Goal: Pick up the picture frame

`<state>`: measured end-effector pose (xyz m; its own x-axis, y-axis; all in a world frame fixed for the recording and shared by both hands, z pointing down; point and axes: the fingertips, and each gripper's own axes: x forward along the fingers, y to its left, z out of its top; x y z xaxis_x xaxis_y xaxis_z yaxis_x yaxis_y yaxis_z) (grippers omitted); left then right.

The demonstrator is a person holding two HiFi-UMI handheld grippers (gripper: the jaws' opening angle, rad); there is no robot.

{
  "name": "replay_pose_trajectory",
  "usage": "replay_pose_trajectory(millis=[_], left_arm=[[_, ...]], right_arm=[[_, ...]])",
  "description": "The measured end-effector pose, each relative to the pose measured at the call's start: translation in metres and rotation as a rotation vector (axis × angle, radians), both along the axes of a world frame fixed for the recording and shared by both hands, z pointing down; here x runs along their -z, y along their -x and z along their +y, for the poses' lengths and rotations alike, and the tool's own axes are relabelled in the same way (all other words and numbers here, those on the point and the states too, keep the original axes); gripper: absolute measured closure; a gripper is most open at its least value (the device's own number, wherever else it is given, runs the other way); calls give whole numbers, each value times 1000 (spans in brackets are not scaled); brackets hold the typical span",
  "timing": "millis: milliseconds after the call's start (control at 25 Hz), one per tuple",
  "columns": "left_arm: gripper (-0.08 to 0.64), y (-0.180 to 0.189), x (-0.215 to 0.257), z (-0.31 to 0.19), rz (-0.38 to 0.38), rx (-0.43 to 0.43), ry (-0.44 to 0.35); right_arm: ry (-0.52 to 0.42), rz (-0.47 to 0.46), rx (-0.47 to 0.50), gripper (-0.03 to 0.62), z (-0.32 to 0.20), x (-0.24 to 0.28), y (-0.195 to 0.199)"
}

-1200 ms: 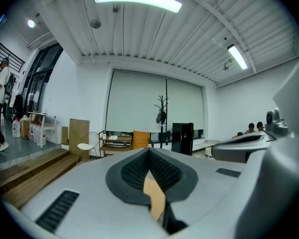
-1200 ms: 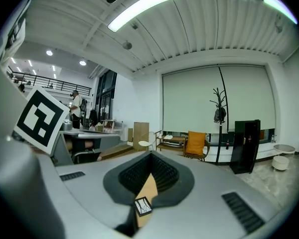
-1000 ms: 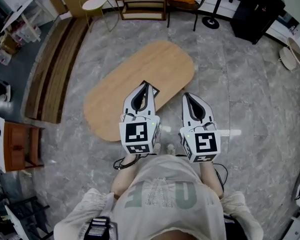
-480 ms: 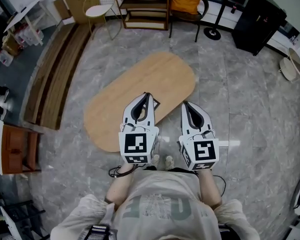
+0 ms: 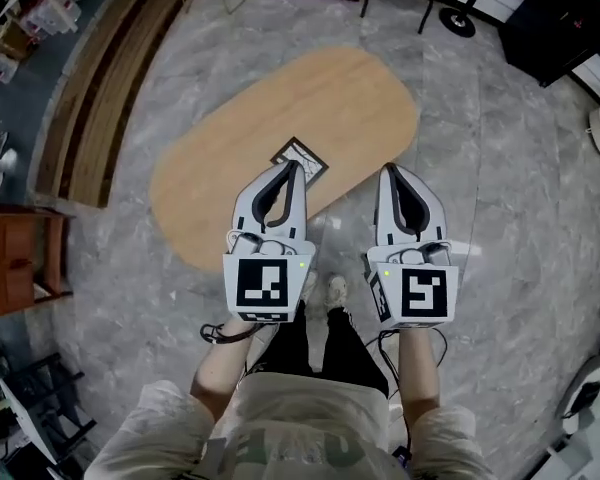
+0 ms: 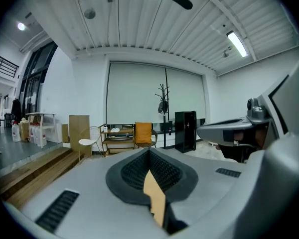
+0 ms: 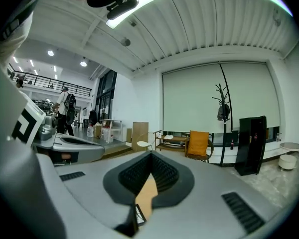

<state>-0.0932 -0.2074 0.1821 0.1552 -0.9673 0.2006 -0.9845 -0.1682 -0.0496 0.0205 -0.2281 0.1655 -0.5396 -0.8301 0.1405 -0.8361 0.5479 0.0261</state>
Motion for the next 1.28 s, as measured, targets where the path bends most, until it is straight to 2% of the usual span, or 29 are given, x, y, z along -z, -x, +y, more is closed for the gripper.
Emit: replay_pose_trajectory(millis=[120, 400, 680, 920, 1280], left_arm=[[551, 7, -50, 0, 36, 45, 43], [551, 14, -166, -12, 40, 90, 104], [551, 13, -245, -5, 88, 145, 195], [552, -2, -261, -4, 95, 135, 189], [551, -8, -262, -5, 59, 117, 197]], right_arm=[[39, 34, 18, 588, -1, -47, 7], [125, 35, 24, 588, -8, -170, 8], [196, 33, 28, 588, -8, -244, 5], [254, 36, 32, 588, 2, -276, 0], [261, 48, 58, 588, 4, -278, -1]])
